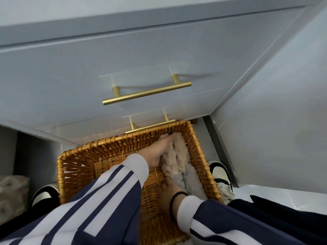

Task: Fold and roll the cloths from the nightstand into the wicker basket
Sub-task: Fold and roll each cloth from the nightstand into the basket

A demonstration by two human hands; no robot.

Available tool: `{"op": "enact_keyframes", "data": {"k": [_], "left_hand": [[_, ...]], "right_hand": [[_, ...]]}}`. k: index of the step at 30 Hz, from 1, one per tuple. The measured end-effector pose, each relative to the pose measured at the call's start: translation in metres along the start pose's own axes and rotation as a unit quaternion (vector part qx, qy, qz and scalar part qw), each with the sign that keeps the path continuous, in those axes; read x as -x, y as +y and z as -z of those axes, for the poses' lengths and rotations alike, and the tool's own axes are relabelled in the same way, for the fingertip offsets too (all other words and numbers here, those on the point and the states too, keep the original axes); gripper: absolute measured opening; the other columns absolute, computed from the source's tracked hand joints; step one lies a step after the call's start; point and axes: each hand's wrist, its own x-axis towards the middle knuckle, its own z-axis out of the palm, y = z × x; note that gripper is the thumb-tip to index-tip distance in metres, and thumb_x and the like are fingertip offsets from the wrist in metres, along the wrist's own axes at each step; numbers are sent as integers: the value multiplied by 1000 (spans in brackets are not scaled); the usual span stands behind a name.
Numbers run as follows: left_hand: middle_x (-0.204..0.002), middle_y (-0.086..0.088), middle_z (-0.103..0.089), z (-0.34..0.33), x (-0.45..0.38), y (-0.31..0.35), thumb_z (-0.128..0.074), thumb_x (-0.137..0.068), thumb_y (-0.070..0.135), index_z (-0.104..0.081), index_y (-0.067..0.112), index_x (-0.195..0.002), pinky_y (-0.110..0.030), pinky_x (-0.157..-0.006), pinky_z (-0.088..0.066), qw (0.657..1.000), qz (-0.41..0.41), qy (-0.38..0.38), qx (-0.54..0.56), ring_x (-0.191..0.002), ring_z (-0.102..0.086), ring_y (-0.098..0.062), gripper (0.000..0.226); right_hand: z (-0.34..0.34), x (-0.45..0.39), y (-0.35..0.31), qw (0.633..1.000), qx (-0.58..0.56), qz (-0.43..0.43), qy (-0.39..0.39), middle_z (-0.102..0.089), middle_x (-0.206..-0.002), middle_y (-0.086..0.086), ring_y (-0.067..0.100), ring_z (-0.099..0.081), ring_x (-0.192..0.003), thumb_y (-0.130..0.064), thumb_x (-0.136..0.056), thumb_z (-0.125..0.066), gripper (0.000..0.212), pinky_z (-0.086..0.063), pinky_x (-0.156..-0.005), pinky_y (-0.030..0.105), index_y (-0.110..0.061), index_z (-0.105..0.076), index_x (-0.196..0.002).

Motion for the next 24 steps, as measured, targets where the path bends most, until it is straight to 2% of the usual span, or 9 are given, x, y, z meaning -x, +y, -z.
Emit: {"op": "enact_keyframes", "data": {"k": [1,4,5,7,10,13,18,21,24], "left_hand": [[-121,-3,-65,5,1,-2,-50,-92,54,-61,20,-120,-35,-108,-37,1000,2,-4,-11,-114,-58,-19,45],[-121,1,-62,15,18,-1,-47,-92,58,-62,22,-112,-35,-106,-36,1000,1,26,-11,-116,-55,-19,43],[-128,-1,-60,16,29,0,-50,-88,62,-62,21,-117,-40,-109,-35,999,6,39,-22,-119,-54,-23,52],[-146,-2,-46,17,39,3,-46,-88,65,-49,22,-138,-48,-114,-28,998,10,57,-25,-130,-46,-28,66],[-155,-1,-29,9,70,12,-35,-99,53,-29,17,-149,-45,-117,-21,995,-22,91,-44,-141,-30,-27,62],[-159,-2,-21,0,102,19,-34,-101,49,-22,16,-152,-44,-117,-16,991,-63,90,-73,-145,-20,-24,62],[-159,-2,-21,-17,163,26,-39,-96,57,-18,23,-153,-51,-117,-15,988,-104,88,-78,-146,-19,-25,70],[-154,-7,-34,-24,194,30,-42,-93,60,-23,20,-152,-47,-115,-26,983,-128,90,-92,-140,-33,-26,73],[-159,-6,-21,-30,231,34,-36,-99,52,-21,19,-152,-47,-114,-22,973,-167,104,-120,-145,-22,-27,64]], "right_hand": [[3,3,-1,998,52,21,14,-34,-150,15,34,-26,-139,-28,-101,-39,46,-4,-116,53,-9,-37,-144],[10,14,-6,999,14,27,37,-40,-146,16,35,-32,-134,-22,-101,-40,42,-15,-115,54,-9,-43,-140],[12,18,-7,999,-11,21,45,-42,-143,16,36,-35,-132,-20,-99,-43,41,-21,-113,53,-8,-45,-138],[19,30,-5,997,-56,-2,45,-46,-139,17,38,-39,-129,-17,-97,-47,39,-33,-107,52,-7,-48,-135],[28,56,1,989,-131,-36,59,-57,-127,16,36,-53,-115,-13,-95,-49,32,-48,-91,46,-5,-57,-125],[39,88,12,986,-140,-62,61,-58,-123,15,33,-58,-107,-17,-96,-51,33,-48,-76,38,-2,-56,-125],[57,148,24,976,-164,-114,83,-58,-125,15,31,-58,-108,-18,-99,-42,34,-45,-74,34,-3,-53,-128],[69,184,29,965,-186,-141,121,-54,-125,14,32,-53,-112,-20,-98,-44,35,-45,-84,36,-3,-47,-129],[82,211,35,944,-239,-151,171,-58,-110,10,30,-54,-107,-24,-97,-47,37,-46,-90,36,-5,-49,-128]]}}
